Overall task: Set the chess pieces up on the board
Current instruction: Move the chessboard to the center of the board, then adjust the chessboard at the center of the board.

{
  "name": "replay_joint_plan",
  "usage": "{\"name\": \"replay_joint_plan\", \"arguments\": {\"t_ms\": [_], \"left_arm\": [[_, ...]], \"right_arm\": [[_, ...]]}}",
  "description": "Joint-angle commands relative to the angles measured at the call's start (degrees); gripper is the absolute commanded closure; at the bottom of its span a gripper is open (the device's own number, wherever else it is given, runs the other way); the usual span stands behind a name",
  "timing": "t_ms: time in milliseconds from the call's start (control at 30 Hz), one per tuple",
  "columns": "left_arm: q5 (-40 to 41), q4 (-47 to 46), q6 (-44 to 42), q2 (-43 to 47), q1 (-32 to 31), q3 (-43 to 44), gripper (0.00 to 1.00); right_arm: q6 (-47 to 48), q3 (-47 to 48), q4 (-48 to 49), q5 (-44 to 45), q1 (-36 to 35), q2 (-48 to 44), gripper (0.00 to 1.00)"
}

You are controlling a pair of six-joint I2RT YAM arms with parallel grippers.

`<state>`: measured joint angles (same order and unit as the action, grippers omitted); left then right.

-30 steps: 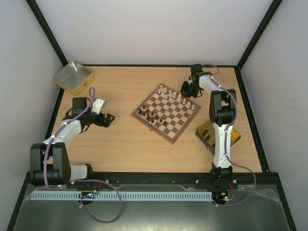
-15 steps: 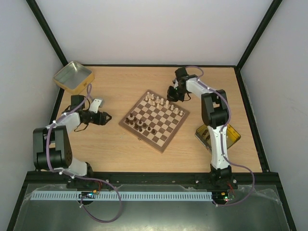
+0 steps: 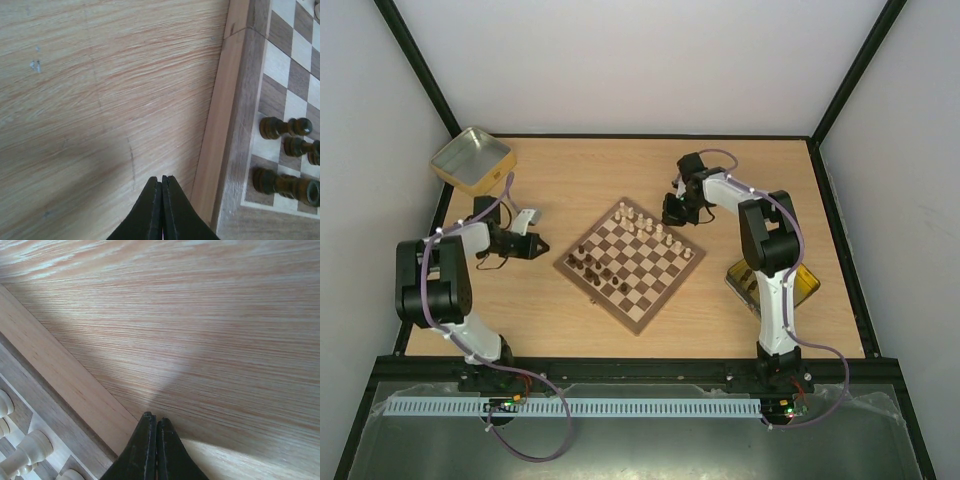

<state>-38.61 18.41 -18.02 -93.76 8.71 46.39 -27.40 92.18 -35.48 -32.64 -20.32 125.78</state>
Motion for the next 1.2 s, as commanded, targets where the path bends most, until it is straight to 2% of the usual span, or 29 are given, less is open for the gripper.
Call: {"name": "replay_joint_plan", "arguments": {"t_ms": [0, 200, 367, 767, 1167], "left_arm": [[-4.32, 5.26, -1.8, -5.12, 0.23, 4.55, 0.98], [-9.12, 12.83, -6.88, -10.34, 0.25, 7.45, 0.98], [-12.31, 23.61, -16.56, -15.13, 0.51, 10.28, 0.98], [-9.75, 37.24, -26.7, -21.56, 3.06, 15.98, 0.98], [-5.37, 49.15, -38.13, -24.06, 5.55, 16.95, 0.98]], "right_arm": [[0.25, -1.26, 0.72, -1.57, -1.06, -2.66, 0.98], [0.24, -1.3, 0.79, -1.63, -2.27, -3.25, 0.98], [0.32, -3.13, 1.54, -2.0, -3.55, -3.16, 0.98], [-0.11, -5.36, 3.58, -3.05, -4.27, -3.3, 0.98], [0.24, -0.05, 1.46, -3.33, -5.57, 0.41, 0.98]]}}
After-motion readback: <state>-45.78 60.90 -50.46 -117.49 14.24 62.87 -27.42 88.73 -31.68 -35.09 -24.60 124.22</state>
